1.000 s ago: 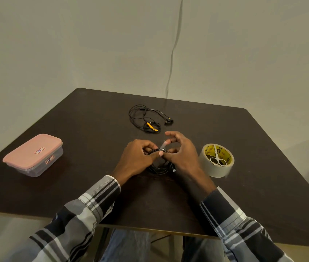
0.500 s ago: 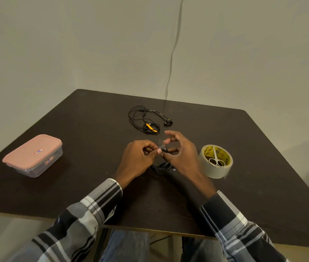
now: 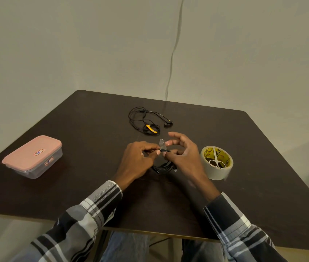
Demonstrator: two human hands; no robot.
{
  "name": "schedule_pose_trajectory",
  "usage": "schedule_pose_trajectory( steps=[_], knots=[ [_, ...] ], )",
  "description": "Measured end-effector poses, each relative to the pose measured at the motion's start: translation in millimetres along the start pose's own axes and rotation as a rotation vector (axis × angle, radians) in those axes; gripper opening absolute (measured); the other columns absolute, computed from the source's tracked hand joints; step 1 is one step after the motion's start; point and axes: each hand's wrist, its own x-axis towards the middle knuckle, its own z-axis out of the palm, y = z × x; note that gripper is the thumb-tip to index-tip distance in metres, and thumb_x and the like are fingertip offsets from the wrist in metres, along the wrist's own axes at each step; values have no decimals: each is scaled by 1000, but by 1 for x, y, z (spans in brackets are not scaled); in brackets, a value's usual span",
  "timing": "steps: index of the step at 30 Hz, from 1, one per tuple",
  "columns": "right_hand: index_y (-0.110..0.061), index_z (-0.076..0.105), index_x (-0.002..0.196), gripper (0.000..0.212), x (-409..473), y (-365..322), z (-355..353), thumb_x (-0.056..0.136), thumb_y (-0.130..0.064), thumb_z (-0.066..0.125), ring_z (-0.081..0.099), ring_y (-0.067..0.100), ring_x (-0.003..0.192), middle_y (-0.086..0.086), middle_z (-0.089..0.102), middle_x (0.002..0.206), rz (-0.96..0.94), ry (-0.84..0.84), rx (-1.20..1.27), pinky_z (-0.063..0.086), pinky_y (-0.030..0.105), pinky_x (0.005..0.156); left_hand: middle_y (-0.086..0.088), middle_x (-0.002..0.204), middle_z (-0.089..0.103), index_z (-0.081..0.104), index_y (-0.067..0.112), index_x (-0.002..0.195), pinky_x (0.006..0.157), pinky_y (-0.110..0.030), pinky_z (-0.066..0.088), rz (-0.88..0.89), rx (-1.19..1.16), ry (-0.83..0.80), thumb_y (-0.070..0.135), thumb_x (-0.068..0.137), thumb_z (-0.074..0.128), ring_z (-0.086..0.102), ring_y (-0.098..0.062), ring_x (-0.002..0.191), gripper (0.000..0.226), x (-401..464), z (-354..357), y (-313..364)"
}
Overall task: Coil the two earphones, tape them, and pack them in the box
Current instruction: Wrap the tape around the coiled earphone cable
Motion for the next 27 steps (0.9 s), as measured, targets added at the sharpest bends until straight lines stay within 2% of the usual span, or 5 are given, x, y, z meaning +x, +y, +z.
schedule_pose_trajectory(
  steps=[7,12,17,22,27],
  knots=[
    [-16,60,125,58,-1,-3,0,75,12,75,67,10,77,10,67,101,18,34,140,58,26,72,11,82,70,78,22,97,69,-32,53,24,6,0,20,84,73,64,-4,78,14,2,-2,0],
    [-15,62,122,55,-1,-4,1,76,11,75,68,6,77,8,67,101,-21,47,95,60,24,72,10,80,74,79,20,93,69,-24,55,-37,-84,-33,24,84,75,68,-3,76,11,1,-4,5],
    [-18,62,124,56,0,-3,3,75,5,80,72,8,84,1,67,106,-69,29,-11,59,23,69,-2,73,75,78,10,83,54,-15,47,-134,-288,-21,24,86,74,65,-3,54,15,3,-5,13],
    [-18,56,135,67,0,-1,4,76,1,81,73,8,93,-4,61,131,-61,58,-85,60,24,77,-10,74,75,78,7,79,74,-37,57,-172,-438,-25,15,83,77,72,-25,70,9,5,-4,10],
    [-23,58,130,58,-3,-4,1,78,-15,83,73,3,84,-6,76,94,-83,60,-196,62,29,76,-14,75,75,75,1,81,71,-29,57,-209,-549,-12,7,81,77,71,-22,68,6,4,-6,15]
  ],
)
